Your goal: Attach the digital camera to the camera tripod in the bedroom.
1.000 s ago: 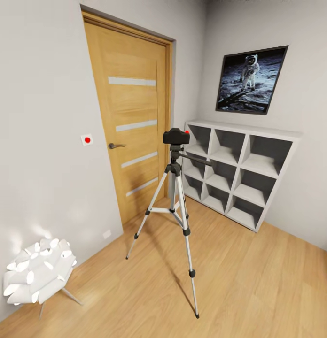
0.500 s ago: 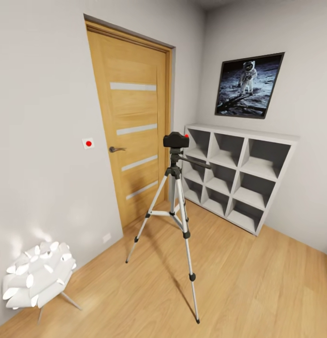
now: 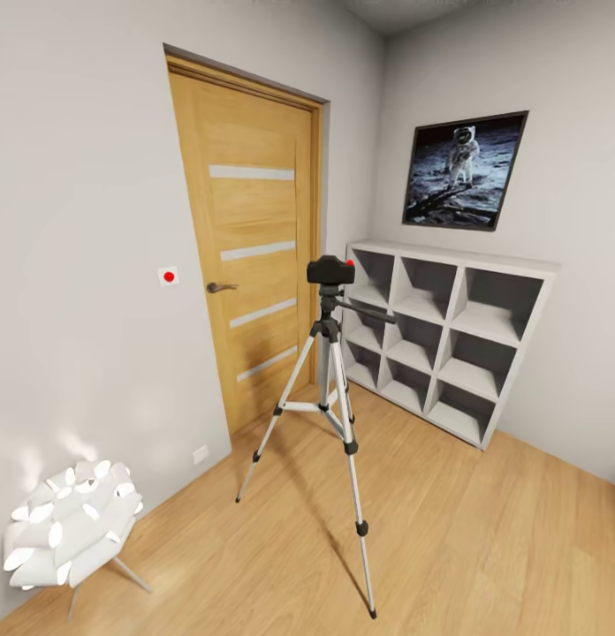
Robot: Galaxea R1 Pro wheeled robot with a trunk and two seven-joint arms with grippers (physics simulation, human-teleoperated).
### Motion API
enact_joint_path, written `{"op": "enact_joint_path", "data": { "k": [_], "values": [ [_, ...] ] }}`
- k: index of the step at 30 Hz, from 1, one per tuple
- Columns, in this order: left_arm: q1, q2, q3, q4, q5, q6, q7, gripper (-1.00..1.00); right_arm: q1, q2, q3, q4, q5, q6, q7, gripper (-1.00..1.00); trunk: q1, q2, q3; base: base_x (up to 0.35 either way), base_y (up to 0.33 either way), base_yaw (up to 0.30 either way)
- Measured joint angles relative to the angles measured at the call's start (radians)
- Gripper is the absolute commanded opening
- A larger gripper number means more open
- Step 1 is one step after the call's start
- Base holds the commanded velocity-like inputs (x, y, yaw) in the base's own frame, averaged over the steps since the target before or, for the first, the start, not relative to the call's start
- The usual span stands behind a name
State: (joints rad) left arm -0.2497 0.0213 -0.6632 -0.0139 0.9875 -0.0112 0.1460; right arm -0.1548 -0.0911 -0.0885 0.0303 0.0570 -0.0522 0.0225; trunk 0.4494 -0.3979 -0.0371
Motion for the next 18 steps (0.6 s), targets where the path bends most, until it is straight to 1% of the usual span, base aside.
{"op": "enact_joint_path", "data": {
  "k": [18],
  "values": [
    [0.000,0.000,0.001,0.000,0.000,0.000,0.000,1.00,0.000,0.000,-0.002,0.000,-0.002,0.000,0.000,1.00,0.000,-0.001,0.028,0.000,0.000,0.000]
  ]
}}
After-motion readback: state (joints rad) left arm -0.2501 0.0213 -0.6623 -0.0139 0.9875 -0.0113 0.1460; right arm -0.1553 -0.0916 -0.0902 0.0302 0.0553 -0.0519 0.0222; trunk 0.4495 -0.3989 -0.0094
